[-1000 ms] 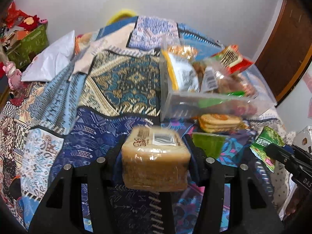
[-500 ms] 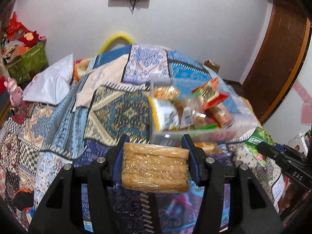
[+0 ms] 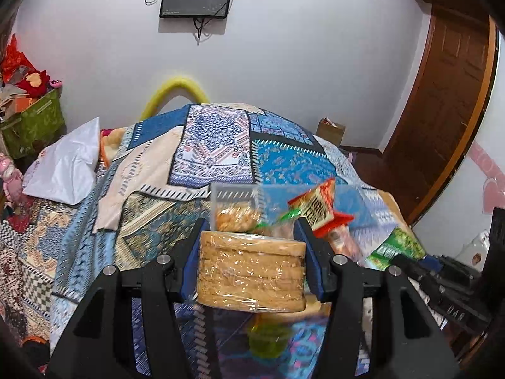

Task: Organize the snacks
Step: 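Carry the cake block and green pea bag over the clear box, then open both tools to drop the cake block and pea bag into the box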

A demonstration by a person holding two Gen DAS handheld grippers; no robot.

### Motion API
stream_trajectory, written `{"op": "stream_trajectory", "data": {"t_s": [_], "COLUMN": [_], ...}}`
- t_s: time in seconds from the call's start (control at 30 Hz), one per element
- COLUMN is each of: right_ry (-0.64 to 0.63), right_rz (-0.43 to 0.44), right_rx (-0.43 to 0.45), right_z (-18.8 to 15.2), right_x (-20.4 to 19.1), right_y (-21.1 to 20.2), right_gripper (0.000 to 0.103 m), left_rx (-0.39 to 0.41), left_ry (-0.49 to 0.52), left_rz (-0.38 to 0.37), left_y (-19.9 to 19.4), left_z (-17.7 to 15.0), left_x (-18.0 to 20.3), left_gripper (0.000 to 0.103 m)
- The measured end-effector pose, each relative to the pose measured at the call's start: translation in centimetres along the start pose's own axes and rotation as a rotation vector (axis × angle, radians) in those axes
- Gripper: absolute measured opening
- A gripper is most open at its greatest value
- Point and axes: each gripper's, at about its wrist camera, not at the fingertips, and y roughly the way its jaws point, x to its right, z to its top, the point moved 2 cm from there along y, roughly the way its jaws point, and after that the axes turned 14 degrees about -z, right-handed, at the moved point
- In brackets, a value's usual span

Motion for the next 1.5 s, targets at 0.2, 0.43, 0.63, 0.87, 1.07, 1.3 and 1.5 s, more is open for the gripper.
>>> {"op": "stream_trajectory", "data": {"t_s": [0.2,0.43,0.63,0.87,1.07,1.3,1.5], "right_ry": [-0.018,-0.054,-0.070,-0.055,-0.057,-0.064,-0.066], "right_rz": [0.003,0.008,0.012,0.017,-0.006,-0.034,-0.041], "right_rx": [-0.018,-0.057,-0.087,-0.120,-0.126,-0.103,-0.061], "right_z": [0.9,1.1,0.8,0.0,-0.1,0.1,0.7], "right_x": [-0.5,-1.4,-2.0,-1.9,-1.8,-1.5,-1.2], "right_y": [2.3,5.3,7.1,8.0,7.3,5.3,3.0], "right_gripper": [0.030,0.030,0.030,0.032,0.037,0.049,0.053], "left_rx": [0.006,0.010,-0.004,-0.049,-0.102,-0.074,-0.036], "left_ry": [0.004,0.026,0.011,0.060,0.014,-0.014,0.000], "left_rz": [-0.001,0.020,0.015,0.030,0.030,0.009,0.004], "left_y": [3.5,7.5,9.8,10.2,10.0,6.7,2.7], "left_z": [1.9,2.9,2.0,0.6,-0.5,-0.3,-0.2], "left_x": [0.9,1.3,0.8,1.4,0.5,0.6,1.1], "left_gripper": [0.055,0.055,0.055,0.055,0.059,0.061,0.065]}}
